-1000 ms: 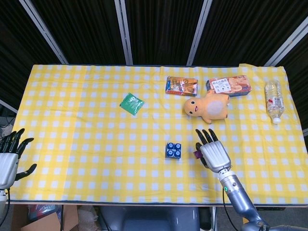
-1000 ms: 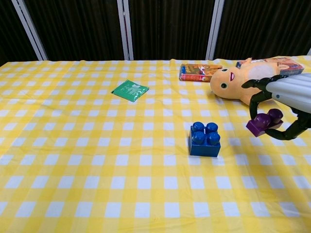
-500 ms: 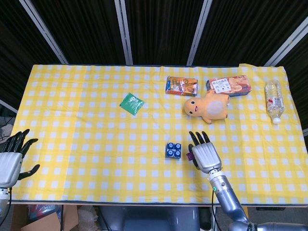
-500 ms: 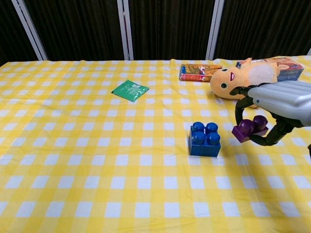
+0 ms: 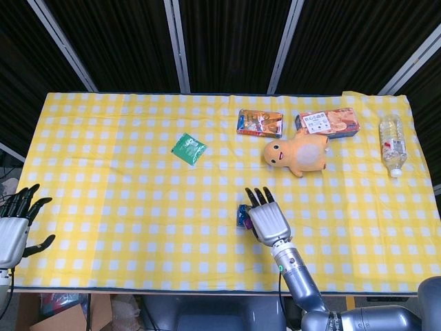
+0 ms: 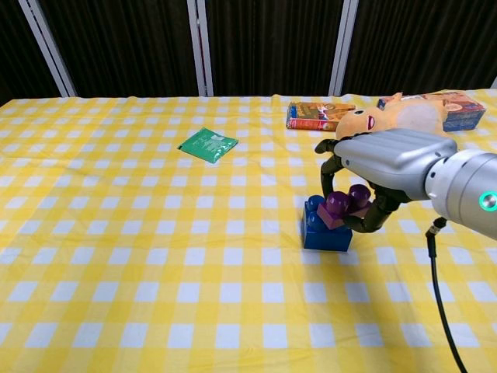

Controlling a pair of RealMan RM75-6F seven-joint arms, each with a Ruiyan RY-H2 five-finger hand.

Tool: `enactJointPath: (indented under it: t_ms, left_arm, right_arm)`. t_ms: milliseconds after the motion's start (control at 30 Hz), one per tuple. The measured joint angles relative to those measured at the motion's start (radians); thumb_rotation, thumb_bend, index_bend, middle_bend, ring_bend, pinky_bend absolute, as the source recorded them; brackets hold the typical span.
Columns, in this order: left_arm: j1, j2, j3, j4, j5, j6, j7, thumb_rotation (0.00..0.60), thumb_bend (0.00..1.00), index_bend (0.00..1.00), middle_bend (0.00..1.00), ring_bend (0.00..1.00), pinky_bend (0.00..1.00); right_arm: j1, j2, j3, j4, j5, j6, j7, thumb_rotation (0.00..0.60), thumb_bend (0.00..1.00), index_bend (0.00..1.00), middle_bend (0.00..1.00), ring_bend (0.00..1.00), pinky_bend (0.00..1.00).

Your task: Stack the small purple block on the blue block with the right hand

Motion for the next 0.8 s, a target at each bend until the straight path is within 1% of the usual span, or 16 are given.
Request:
enactJointPath:
  t_ms: [267,533,800]
  left_arm:
    - [-0.002,-0.002,0.0,0.0,-0.001,-0.001,0.007,0.6,0.24,0.2,0.0,0.0,0.1]
    - [-0.001,-0.003,0.001,0.002,-0.002,0.001,0.01,0.6,0.24,0.2,0.0,0.0,0.1]
    - [-0.002,-0.004,0.0,0.004,-0.006,0.0,0.009,0.6,0.24,0.2,0.0,0.0,0.1]
  right_arm:
    - [0.038,-0.02,0.007,0.004,0.047,0.017,-0.013,0.6,0.45,0.54,0.0,0.0,0.0]
    - [0.063,-0.031,0.007,0.043,0.072,0.0,0.02,0.6,0.45,0.54,0.0,0.0,0.0]
    - [0.069,-0.038,-0.022,0.05,0.073,0.0,0.047,0.6,0.45,0.54,0.0,0.0,0.0]
